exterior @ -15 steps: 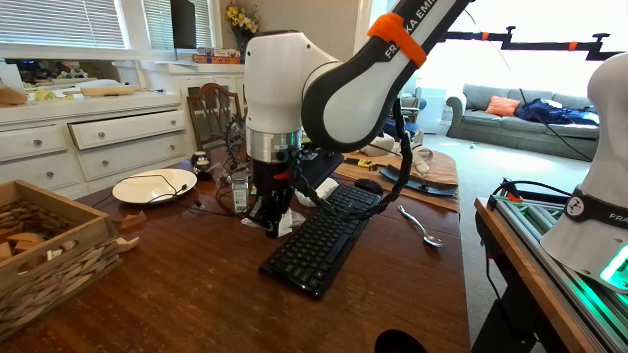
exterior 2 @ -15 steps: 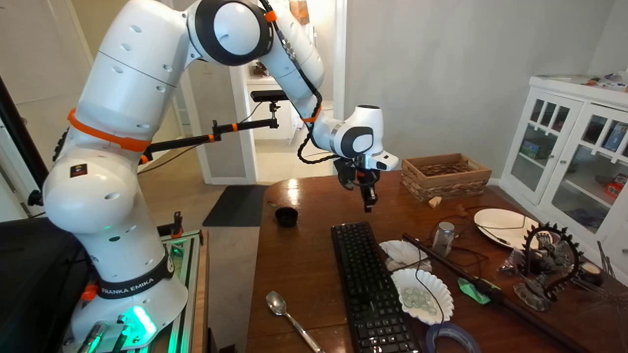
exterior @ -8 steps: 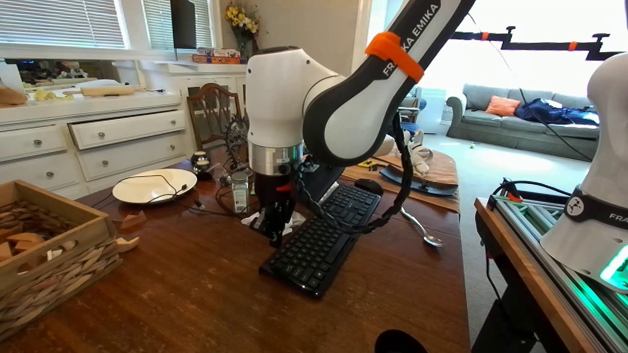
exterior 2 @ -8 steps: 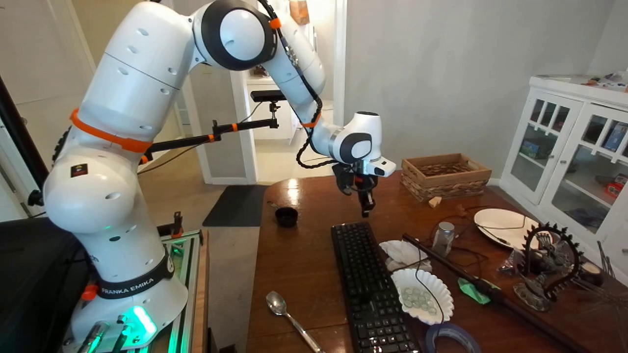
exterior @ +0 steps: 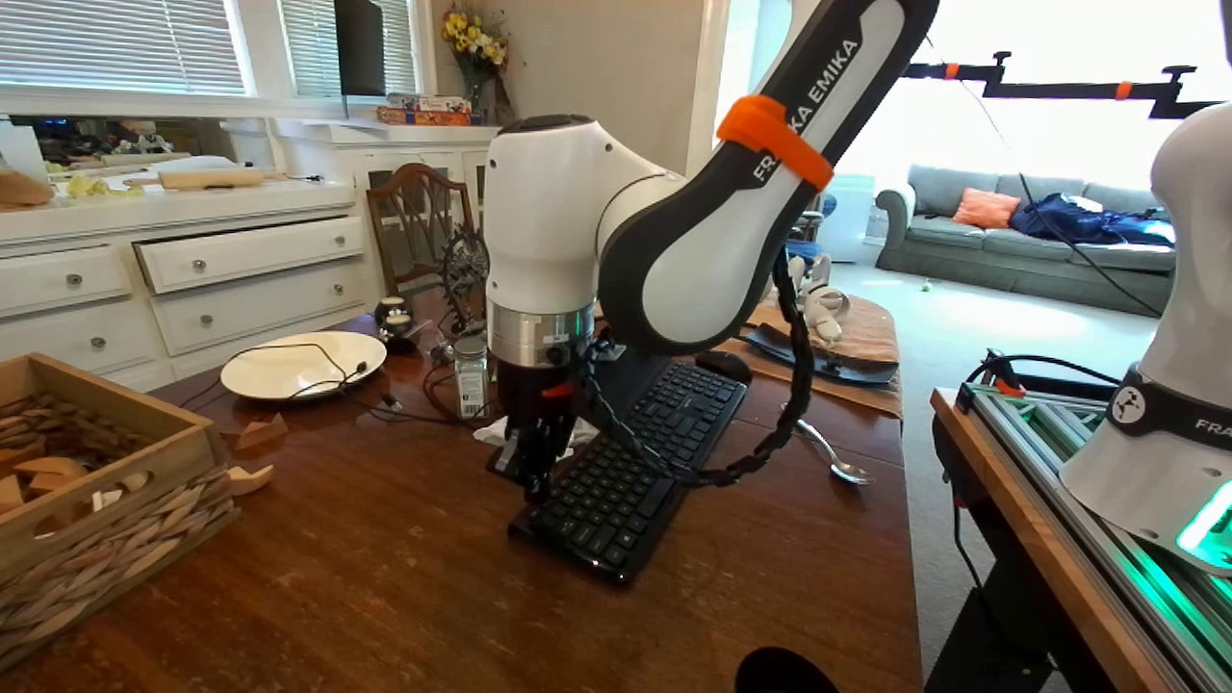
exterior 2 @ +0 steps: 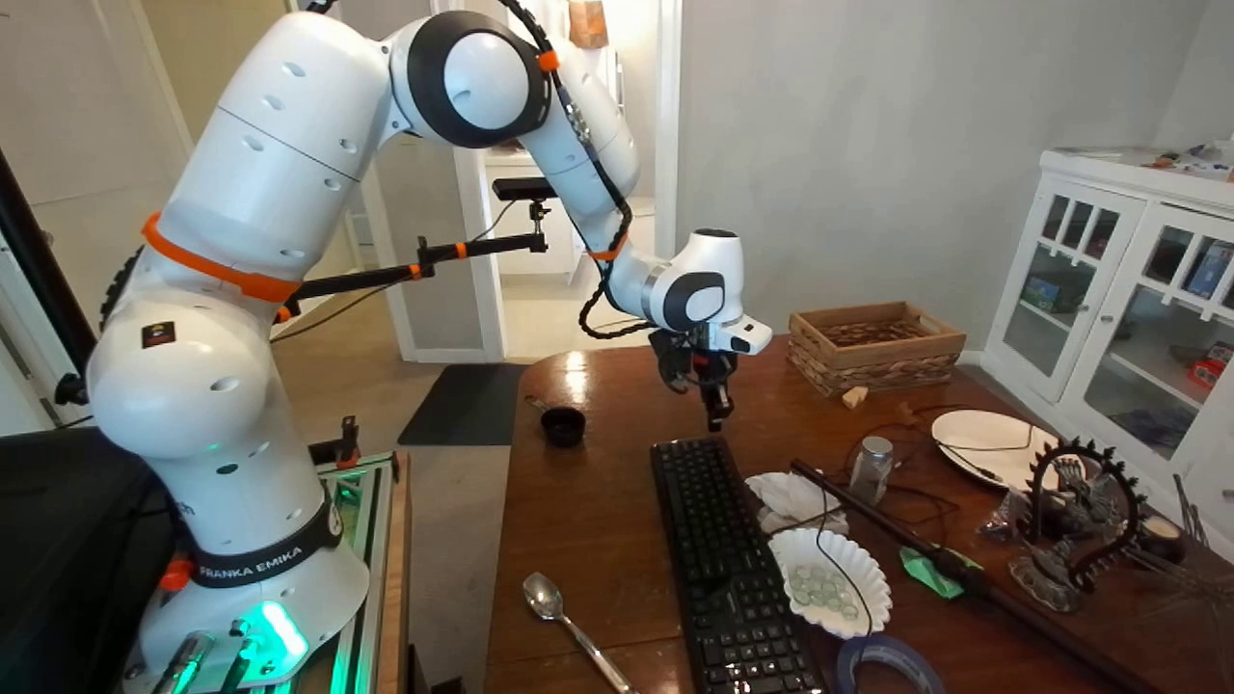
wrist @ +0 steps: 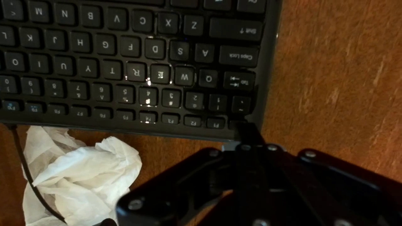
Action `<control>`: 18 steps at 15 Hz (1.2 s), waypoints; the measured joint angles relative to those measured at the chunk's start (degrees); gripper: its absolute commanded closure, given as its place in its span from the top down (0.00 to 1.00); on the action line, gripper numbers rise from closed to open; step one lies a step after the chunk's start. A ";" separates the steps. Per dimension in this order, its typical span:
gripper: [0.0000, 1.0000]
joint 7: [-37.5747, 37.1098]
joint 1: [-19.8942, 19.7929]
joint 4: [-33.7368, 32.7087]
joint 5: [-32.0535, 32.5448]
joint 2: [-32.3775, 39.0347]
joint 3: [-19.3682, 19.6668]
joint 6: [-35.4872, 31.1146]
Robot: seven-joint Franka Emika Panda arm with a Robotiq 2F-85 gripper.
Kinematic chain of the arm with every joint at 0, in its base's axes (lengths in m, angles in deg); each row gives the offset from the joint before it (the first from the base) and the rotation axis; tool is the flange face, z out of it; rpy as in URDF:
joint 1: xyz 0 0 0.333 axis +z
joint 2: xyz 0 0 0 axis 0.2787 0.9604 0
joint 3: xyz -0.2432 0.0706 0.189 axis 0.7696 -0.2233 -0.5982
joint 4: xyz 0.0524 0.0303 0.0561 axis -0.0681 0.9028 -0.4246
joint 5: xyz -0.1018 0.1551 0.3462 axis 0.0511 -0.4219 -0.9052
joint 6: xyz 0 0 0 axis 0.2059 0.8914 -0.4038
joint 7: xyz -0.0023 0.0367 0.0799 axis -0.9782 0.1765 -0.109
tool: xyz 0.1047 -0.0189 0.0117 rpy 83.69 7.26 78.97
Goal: Press the escape key on the keyboard.
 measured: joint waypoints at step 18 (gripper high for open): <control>0.00 0.00 2.71 -0.44 0.11 2.23 3.09 -2.55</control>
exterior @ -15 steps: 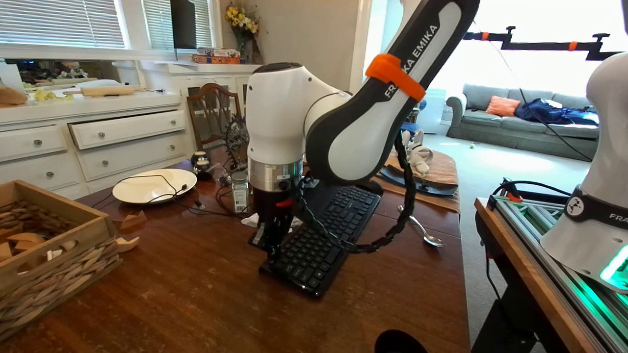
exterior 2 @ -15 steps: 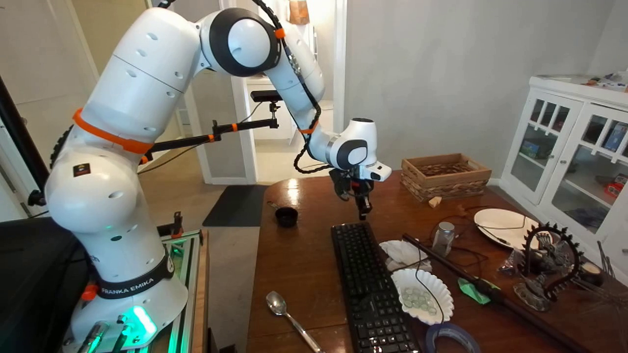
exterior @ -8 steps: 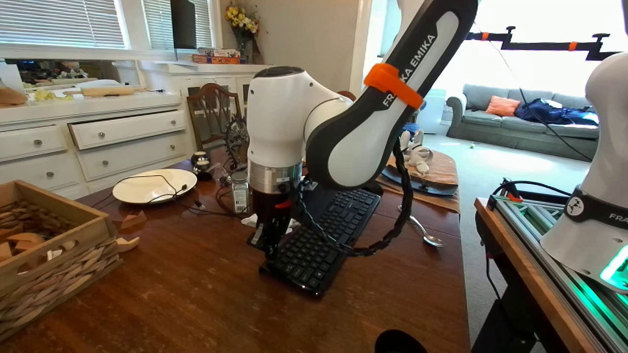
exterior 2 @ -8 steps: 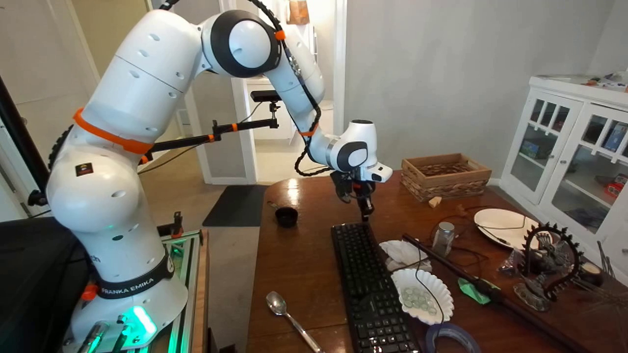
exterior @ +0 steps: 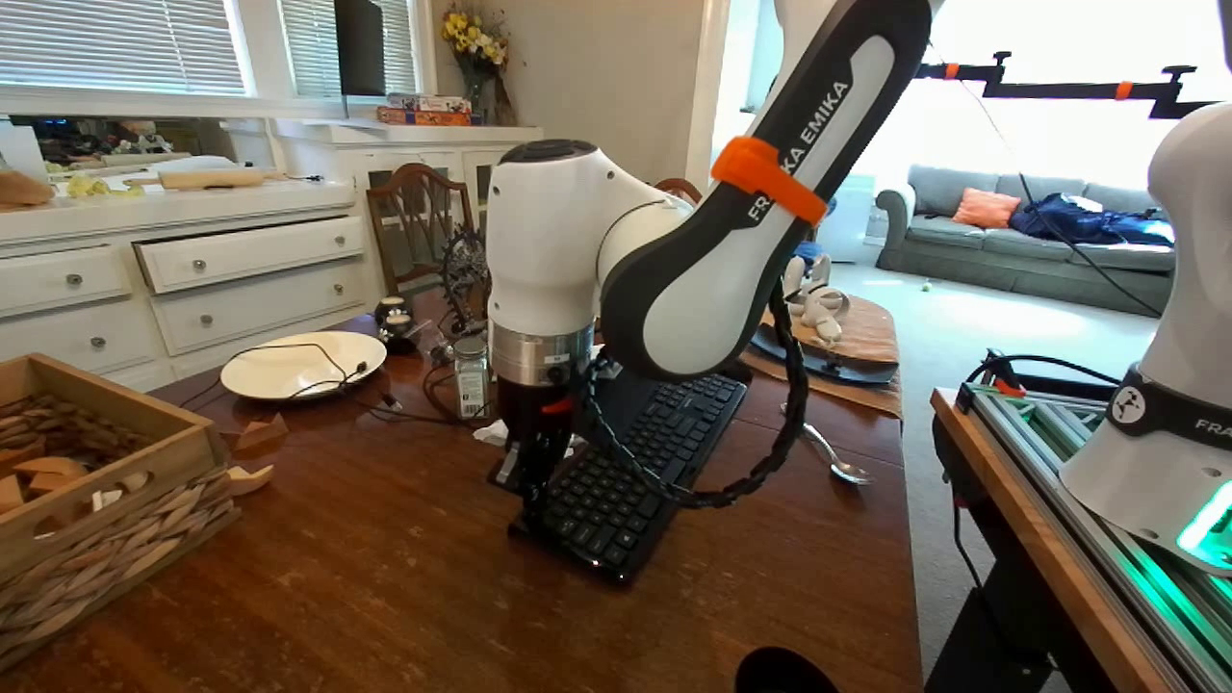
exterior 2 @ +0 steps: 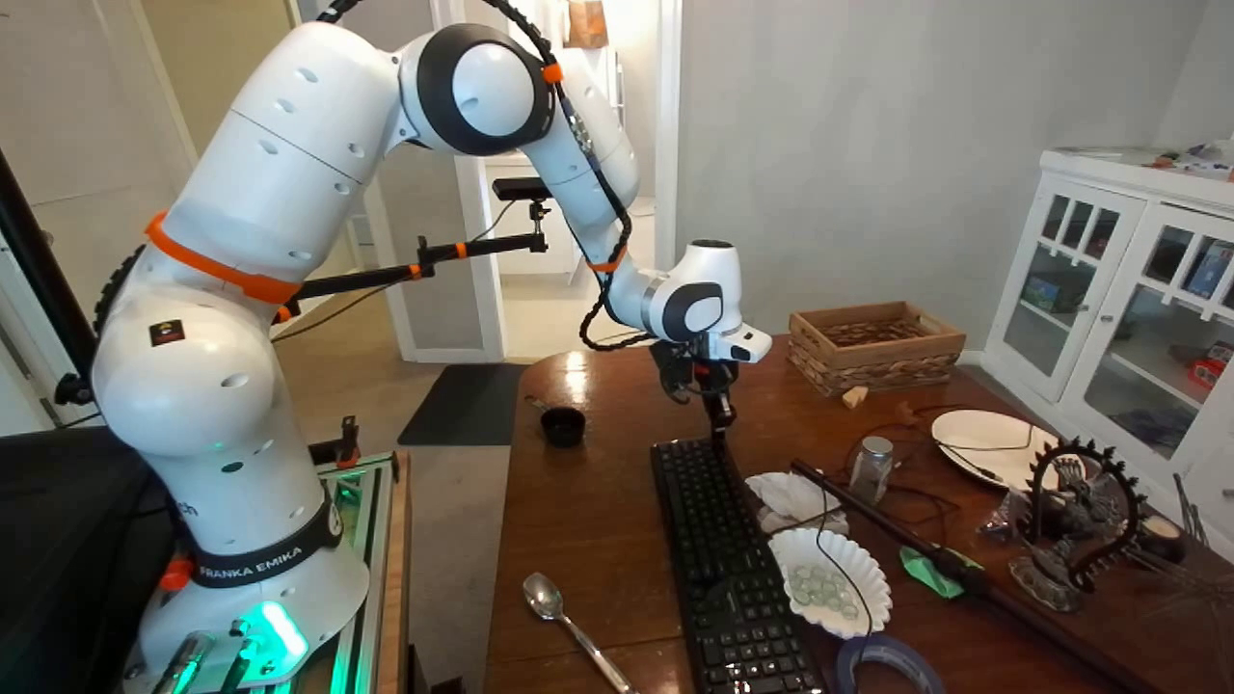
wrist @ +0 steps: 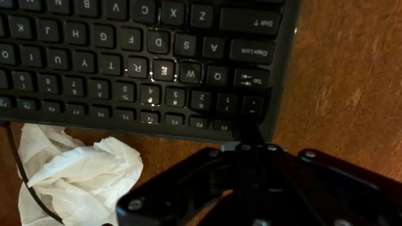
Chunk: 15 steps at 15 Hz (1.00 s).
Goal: Press the escape key on the keyboard.
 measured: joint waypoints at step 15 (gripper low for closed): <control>0.00 -0.03 2.14 -0.08 0.00 1.10 1.63 -1.83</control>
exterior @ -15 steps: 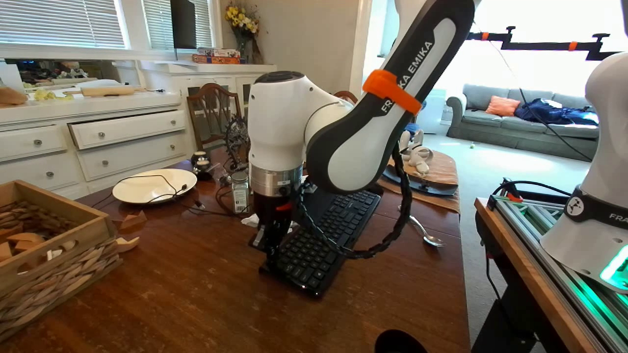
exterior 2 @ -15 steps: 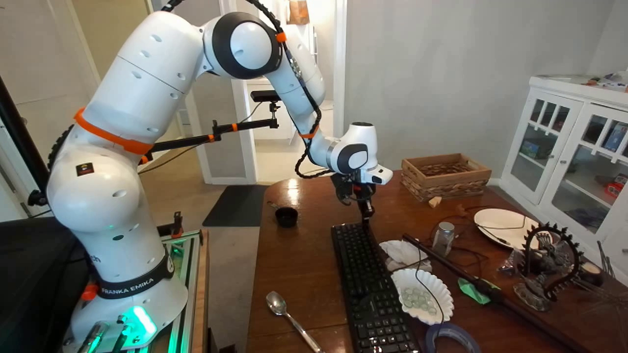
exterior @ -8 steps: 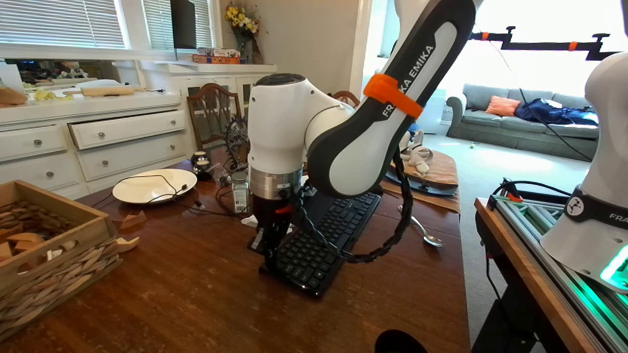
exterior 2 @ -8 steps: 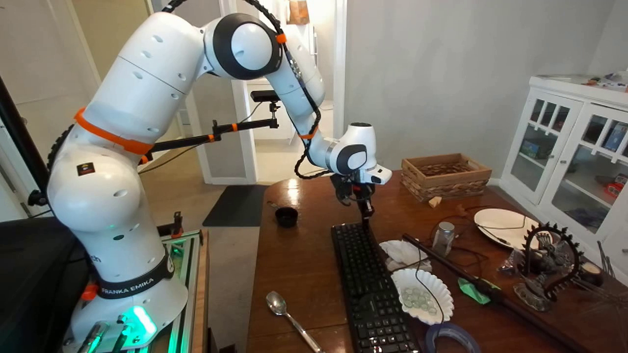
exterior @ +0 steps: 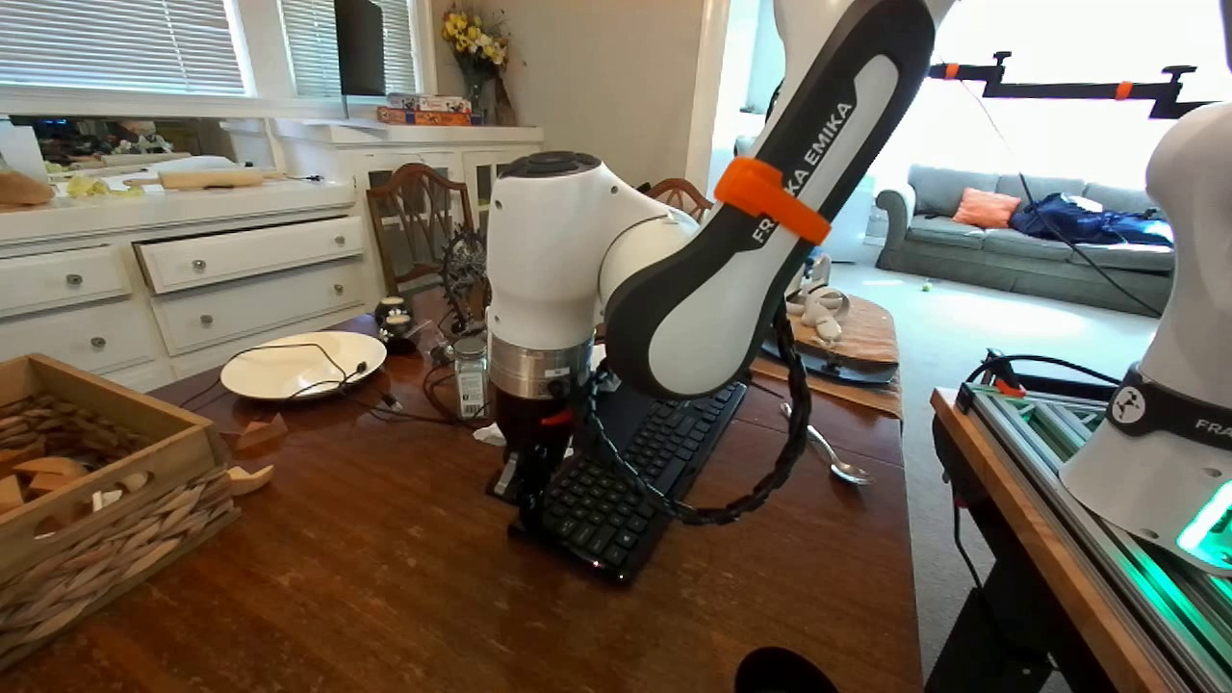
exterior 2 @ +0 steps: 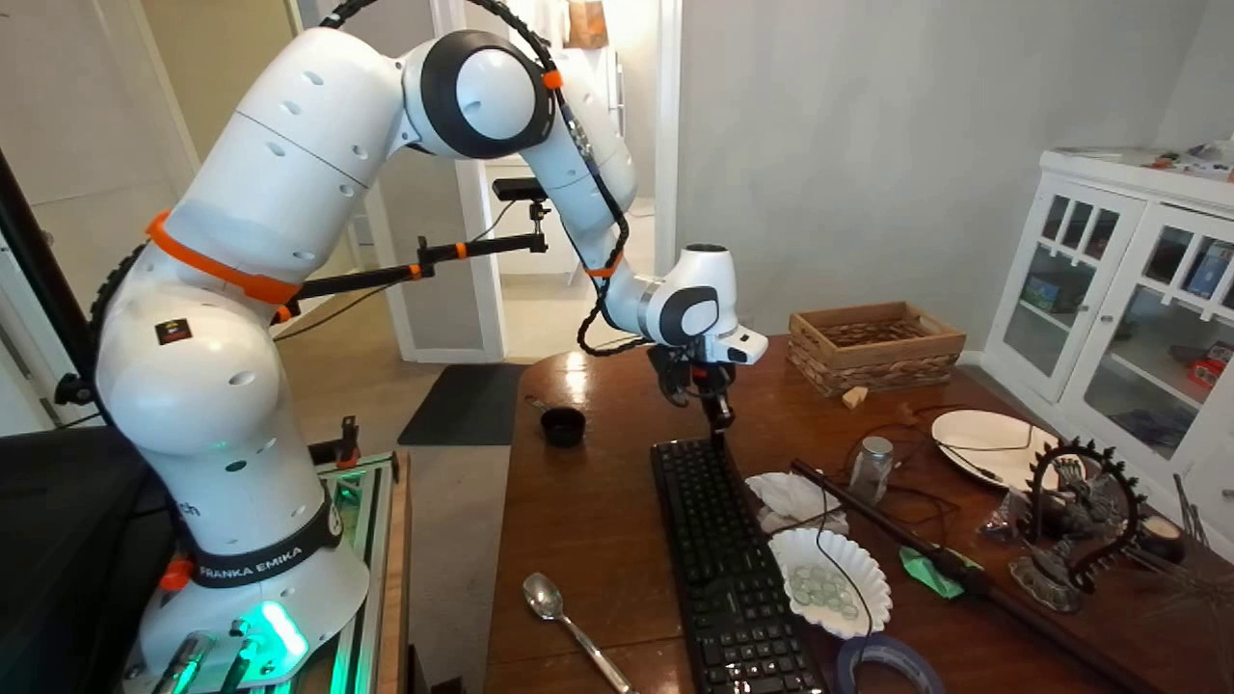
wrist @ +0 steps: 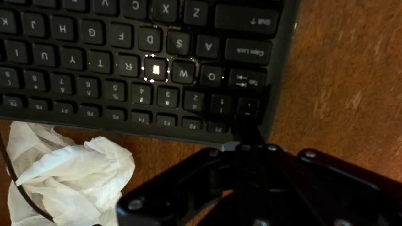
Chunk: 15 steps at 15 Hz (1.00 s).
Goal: Press the escape key on the keyboard.
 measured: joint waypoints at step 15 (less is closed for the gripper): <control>0.56 -6.74 6.23 1.64 3.37 -10.64 2.22 11.68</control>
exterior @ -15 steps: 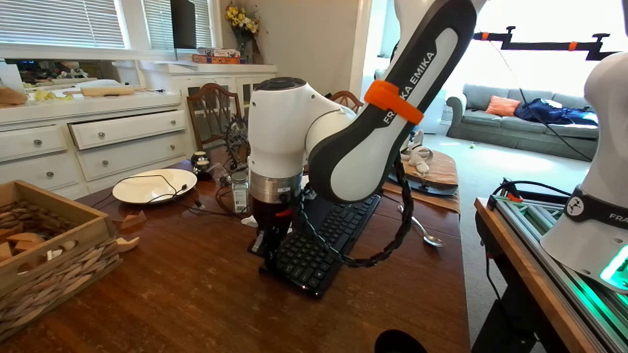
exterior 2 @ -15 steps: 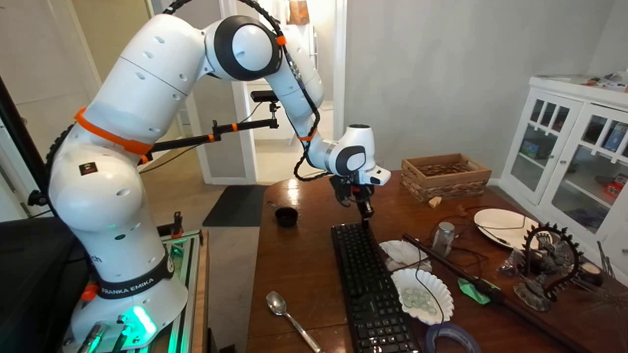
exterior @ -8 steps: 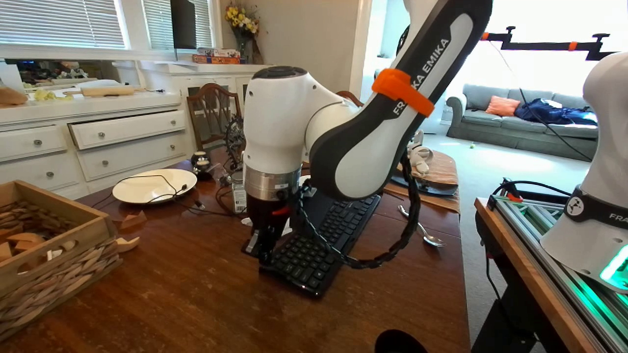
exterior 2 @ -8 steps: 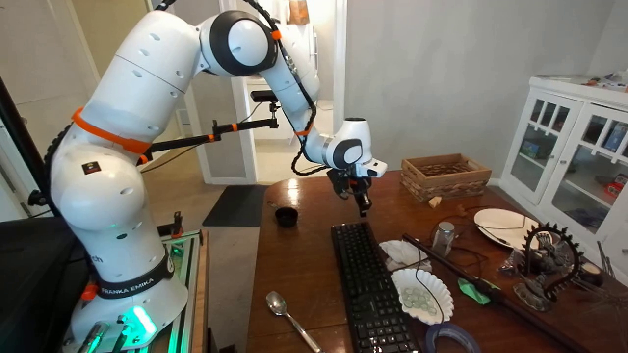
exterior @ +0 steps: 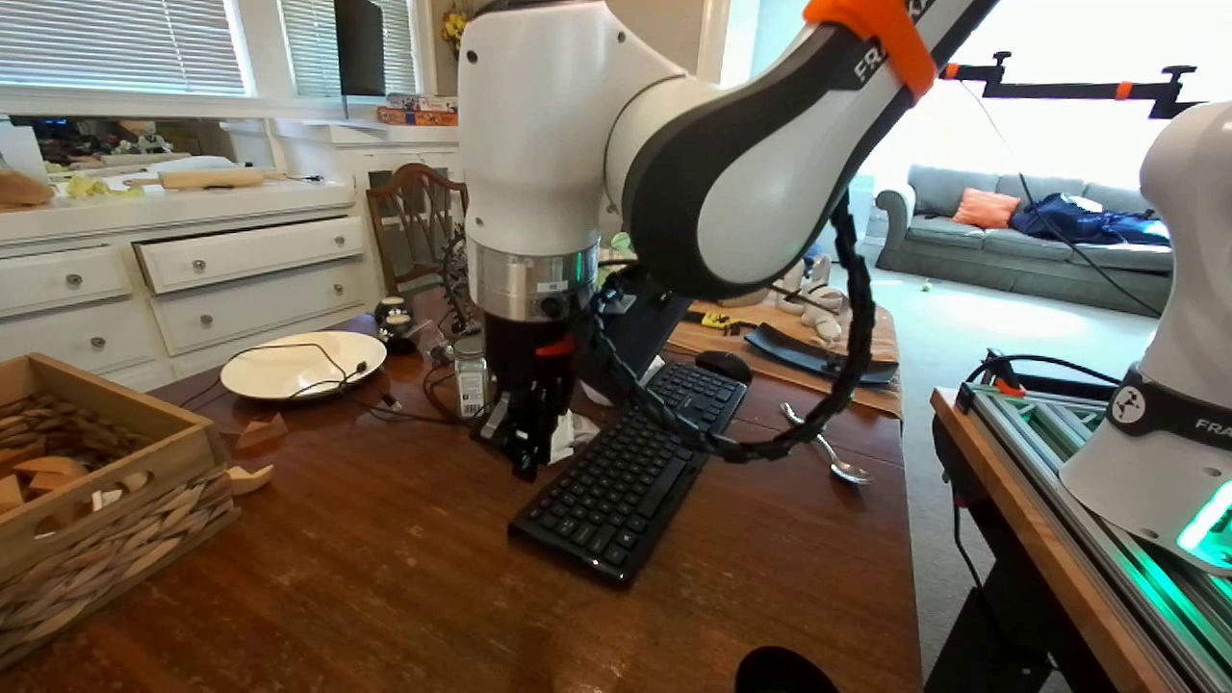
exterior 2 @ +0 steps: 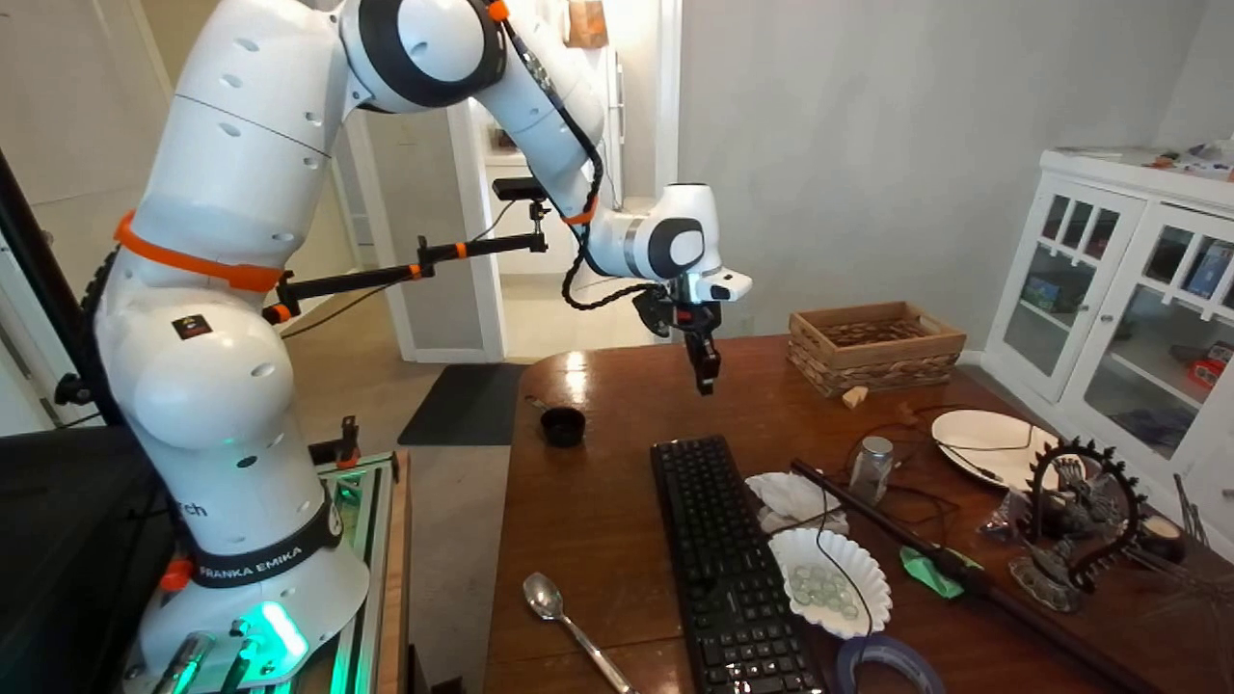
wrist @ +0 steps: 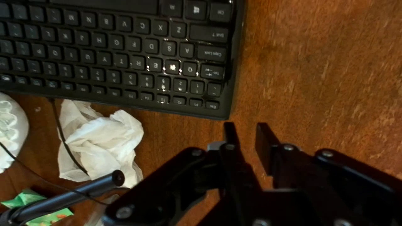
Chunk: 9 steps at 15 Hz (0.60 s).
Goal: Press the escape key on the keyboard.
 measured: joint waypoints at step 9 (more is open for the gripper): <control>1.00 1.56 -9.06 7.71 -3.60 -12.50 -7.81 7.77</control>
